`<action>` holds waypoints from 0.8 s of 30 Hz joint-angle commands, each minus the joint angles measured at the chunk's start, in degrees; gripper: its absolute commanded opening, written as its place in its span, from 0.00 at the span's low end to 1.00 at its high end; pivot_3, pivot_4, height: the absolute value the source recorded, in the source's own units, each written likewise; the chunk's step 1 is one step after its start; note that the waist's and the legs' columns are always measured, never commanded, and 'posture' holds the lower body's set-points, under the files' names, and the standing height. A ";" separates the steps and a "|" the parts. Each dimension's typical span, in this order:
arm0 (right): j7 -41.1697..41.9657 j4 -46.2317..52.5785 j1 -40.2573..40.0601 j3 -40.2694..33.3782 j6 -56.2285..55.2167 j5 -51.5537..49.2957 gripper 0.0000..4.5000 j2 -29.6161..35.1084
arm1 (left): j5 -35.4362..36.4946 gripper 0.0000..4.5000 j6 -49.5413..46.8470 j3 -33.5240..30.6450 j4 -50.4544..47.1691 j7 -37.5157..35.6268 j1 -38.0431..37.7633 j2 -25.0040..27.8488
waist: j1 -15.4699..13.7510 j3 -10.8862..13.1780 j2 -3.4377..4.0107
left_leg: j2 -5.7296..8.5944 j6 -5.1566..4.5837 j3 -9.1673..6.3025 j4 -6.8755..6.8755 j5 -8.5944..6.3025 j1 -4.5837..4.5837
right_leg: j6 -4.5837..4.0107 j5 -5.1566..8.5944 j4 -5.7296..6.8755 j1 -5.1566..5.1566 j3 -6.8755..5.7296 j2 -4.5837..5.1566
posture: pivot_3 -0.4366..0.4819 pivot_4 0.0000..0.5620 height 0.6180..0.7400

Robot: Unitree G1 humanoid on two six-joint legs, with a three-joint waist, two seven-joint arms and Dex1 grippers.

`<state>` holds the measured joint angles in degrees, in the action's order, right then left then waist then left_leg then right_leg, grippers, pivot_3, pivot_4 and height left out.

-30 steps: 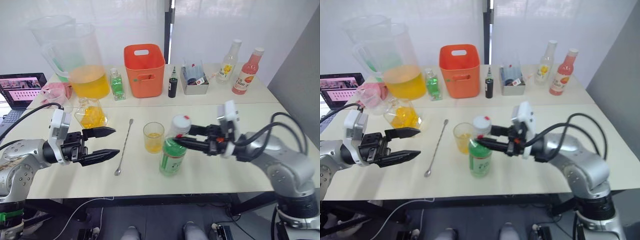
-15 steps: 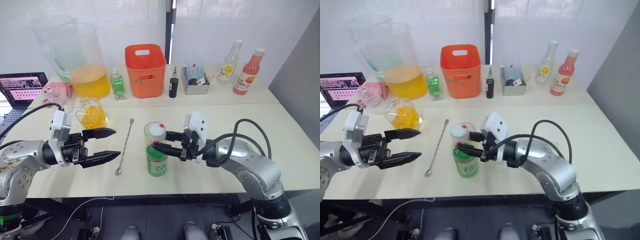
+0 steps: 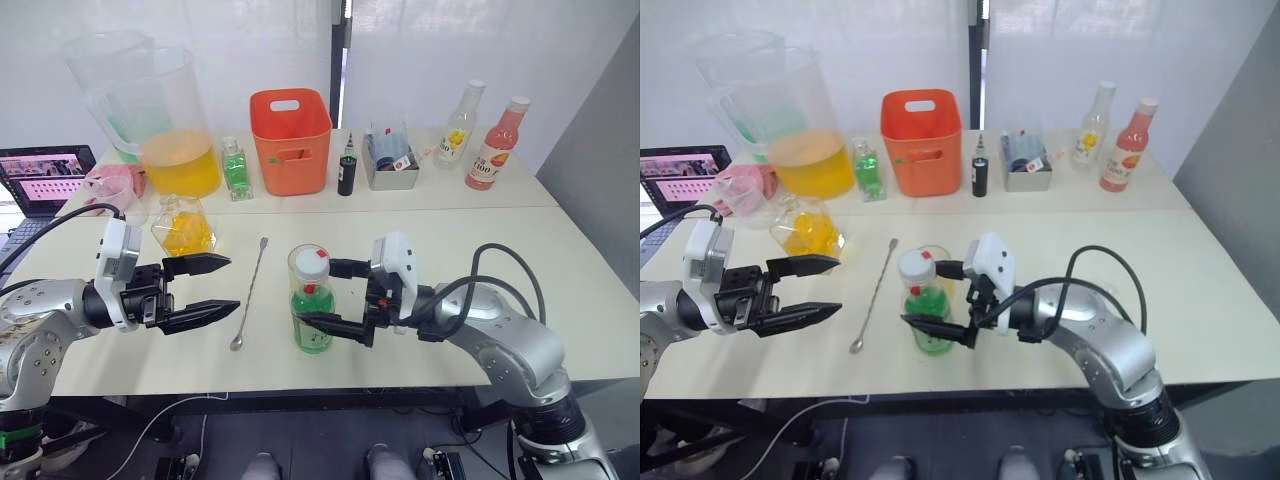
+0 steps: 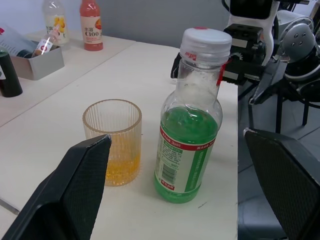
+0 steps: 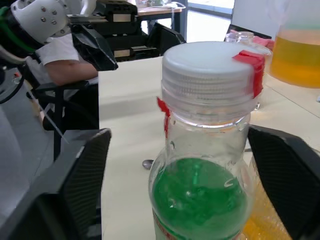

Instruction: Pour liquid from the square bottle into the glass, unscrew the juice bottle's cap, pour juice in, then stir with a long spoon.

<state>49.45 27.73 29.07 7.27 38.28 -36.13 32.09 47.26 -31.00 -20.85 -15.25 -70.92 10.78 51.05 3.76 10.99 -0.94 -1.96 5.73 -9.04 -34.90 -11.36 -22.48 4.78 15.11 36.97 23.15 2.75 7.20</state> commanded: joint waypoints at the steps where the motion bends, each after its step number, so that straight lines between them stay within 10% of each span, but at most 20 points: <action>1: 9.46 -4.34 2.06 -4.51 -3.19 -2.52 0.99 4.43 | 1.20 1.00 1.70 -4.08 -3.82 -0.31 -2.48 0.16 | -0.06 0.01 -0.01 | 0.00 0.00 0.00 0.00 0.00 0.00 | 0.00 0.00 0.00 0.00 0.00 0.00 | 0.48 0.27 1.00; 12: 41.94 -30.97 21.35 5.22 -15.99 3.19 0.99 4.52 | 1.17 1.00 3.33 -10.47 -12.79 3.91 -15.95 -3.04 | 0.37 0.02 -0.04 | -0.06 0.00 0.06 0.01 0.00 0.09 | -0.04 0.03 0.01 -0.02 0.01 -0.04 | 0.48 0.27 1.00; 24: 43.05 -50.97 33.64 15.53 -29.50 2.53 0.99 -2.14 | 3.93 1.00 3.03 -15.69 -19.15 8.26 -23.47 -4.51 | 0.22 0.03 -0.05 | -0.08 0.01 0.03 0.05 0.00 0.07 | -0.07 0.01 0.03 0.02 0.00 -0.07 | 0.48 0.27 1.00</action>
<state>89.61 -23.54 60.81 22.42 10.21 -30.94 30.23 49.87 -28.67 -34.90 -32.99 -63.19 -12.38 46.56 3.98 11.01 -0.99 -2.04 5.75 -9.01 -34.85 -11.36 -22.40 4.71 15.12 37.01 23.17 2.76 7.13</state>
